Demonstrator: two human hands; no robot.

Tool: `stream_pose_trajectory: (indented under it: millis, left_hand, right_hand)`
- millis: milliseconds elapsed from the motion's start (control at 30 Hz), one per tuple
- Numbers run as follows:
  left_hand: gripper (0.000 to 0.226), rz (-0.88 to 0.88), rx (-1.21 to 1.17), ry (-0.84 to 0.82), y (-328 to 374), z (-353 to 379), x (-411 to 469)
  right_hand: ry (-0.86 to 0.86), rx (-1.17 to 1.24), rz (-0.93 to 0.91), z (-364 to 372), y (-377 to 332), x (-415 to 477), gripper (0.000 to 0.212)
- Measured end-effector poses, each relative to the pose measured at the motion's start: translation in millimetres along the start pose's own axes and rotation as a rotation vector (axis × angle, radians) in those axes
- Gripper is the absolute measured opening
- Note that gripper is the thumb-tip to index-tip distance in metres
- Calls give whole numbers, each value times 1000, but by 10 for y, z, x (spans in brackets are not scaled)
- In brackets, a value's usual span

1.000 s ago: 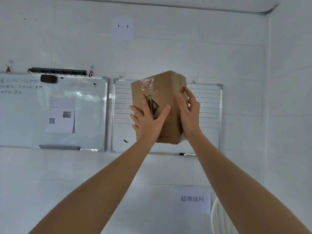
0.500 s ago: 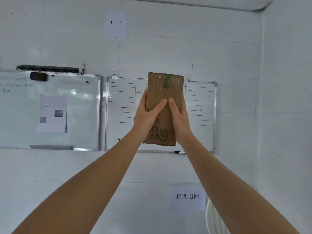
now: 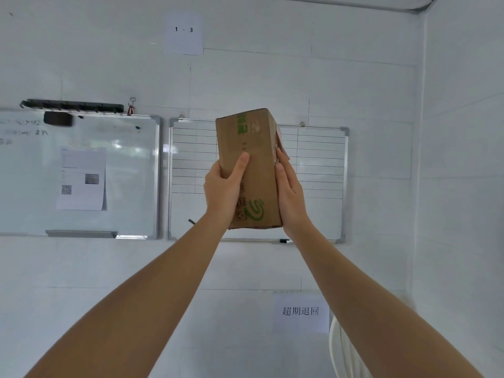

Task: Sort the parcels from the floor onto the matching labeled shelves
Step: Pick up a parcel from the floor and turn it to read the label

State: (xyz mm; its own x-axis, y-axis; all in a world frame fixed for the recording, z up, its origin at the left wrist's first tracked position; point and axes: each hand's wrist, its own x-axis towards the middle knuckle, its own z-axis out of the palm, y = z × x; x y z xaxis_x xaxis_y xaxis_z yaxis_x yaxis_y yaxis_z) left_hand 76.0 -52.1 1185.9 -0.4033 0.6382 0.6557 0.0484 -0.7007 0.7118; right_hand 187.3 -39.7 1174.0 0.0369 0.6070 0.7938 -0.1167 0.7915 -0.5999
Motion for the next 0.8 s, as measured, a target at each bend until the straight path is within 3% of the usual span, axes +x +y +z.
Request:
stream_pose_trajectory:
  millis: [133, 300, 400, 533, 633, 733, 800]
  left_hand:
    - [57, -55, 149, -64, 16, 53, -28]
    - [107, -46, 511, 4, 43, 127, -24]
    - [123, -117, 458, -14, 8, 170, -42]
    - [102, -146, 245, -15, -59, 35, 8]
    - [67, -196, 1, -110, -117, -169, 51]
    - [53, -179, -111, -197, -165, -351, 89]
    - [47, -172, -140, -246, -176, -423, 113]
  right_hand:
    - [60, 27, 26, 7, 92, -13, 40]
    - [67, -53, -38, 33, 154, -13, 41]
    - [55, -105, -125, 68, 193, -37, 41]
    - [32, -240, -176, -52, 290, -49, 39]
    - [201, -383, -184, -248, 403, -71, 29]
    - [317, -344, -26, -396, 468, -77, 40]
    - [184, -171, 151, -452, 425, -26, 55]
